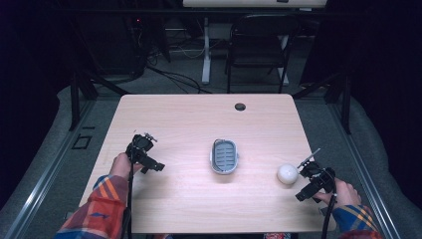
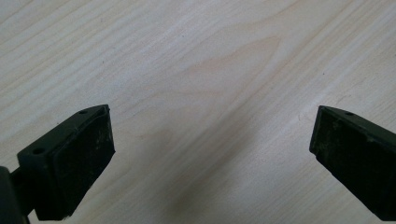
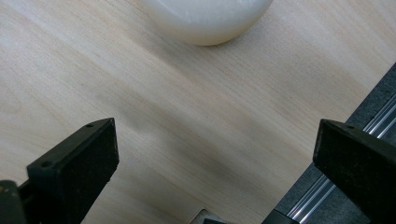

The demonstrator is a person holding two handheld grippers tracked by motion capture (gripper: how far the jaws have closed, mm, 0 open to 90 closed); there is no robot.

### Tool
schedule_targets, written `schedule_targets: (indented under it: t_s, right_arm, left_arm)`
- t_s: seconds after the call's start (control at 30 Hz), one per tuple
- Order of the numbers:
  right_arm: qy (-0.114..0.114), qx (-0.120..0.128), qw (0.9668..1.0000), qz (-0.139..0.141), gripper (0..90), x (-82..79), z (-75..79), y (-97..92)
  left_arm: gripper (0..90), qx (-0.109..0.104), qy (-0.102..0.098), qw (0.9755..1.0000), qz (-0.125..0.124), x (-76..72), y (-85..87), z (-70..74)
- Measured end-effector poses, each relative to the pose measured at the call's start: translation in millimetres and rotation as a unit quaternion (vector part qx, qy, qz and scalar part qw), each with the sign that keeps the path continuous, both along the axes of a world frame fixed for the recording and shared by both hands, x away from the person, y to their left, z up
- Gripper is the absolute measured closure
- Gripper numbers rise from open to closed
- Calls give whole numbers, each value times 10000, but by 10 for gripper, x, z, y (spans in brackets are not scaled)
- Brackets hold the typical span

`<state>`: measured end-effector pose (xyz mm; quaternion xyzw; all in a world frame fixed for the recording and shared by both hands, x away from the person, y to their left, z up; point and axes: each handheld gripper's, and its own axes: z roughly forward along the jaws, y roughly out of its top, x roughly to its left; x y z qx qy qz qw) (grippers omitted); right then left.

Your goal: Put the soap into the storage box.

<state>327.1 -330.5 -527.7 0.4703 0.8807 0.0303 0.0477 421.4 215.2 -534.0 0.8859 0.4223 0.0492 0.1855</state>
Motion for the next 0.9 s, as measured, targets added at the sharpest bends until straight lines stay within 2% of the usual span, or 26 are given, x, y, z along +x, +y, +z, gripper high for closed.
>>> schedule_targets:
  t_s: [0.03,0.1,0.17,0.3,0.33,0.37,0.47,0.5,0.53,0.57,0.6,0.63,0.7,0.73,0.77,0.8,0.83,0.87,0.9]
  right_arm:
    - [-126,142,9997,-123,0,-18,-31,6]
    - [-90,126,9998,-102,0,-17,-27,2]
    - [38,-39,10000,29,0,2,13,-3]
    - [-56,45,10000,-12,0,0,0,7]
    - [-83,137,9998,-98,0,-6,-7,17]
    - [36,29,10000,6,0,12,19,13]
    - [40,32,10000,-11,0,18,14,12]
    - [-24,156,9998,-78,0,26,6,22]
    - [0,127,9999,-54,0,33,13,24]
    - [-69,171,9998,-93,0,32,4,38]
    - [-132,287,9994,-166,1,28,-18,47]
    - [0,155,9999,-45,1,49,6,48]
    - [29,159,9999,-13,1,57,8,64]
    - [73,61,9999,77,0,71,23,70]
    - [-12,200,9998,-29,0,63,11,87]
    - [-12,200,9998,-29,0,63,11,87]
    - [-144,368,9991,-120,0,58,-12,98]
    - [79,94,9998,156,0,112,49,114]
    - [79,94,9998,156,0,112,49,114]
  left_arm:
    - [0,1,10,10000,-3,0,-3,1]
    - [0,-13,15,10000,1,-2,-9,-2]
    - [0,-7,20,10000,-5,-4,-7,-4]
    - [0,8,14,10000,-11,-3,3,-5]
    - [0,-1,21,10000,-10,-3,2,-5]
    - [0,-9,24,10000,-11,-4,-9,-9]
    - [0,-12,53,10000,-20,2,-22,-16]
    - [0,-2,58,10000,-42,8,-27,-24]
    - [0,-5,62,10000,-41,9,-27,-27]
    - [0,-3,67,10000,-35,9,-28,-28]
    - [0,-3,74,10000,-24,7,-28,-26]
    - [0,1,53,10000,-38,8,-27,-24]
    - [0,-4,50,10000,-31,7,-31,-23]
    - [0,1,66,10000,-33,7,-33,-24]
    - [0,1,66,10000,-33,7,-33,-24]
    - [0,7,51,10000,-41,9,-35,-25]
    - [0,-5,49,10000,-53,9,-36,-25]
    - [0,0,22,10000,-70,10,-34,-20]
    - [0,0,22,10000,-70,10,-34,-20]
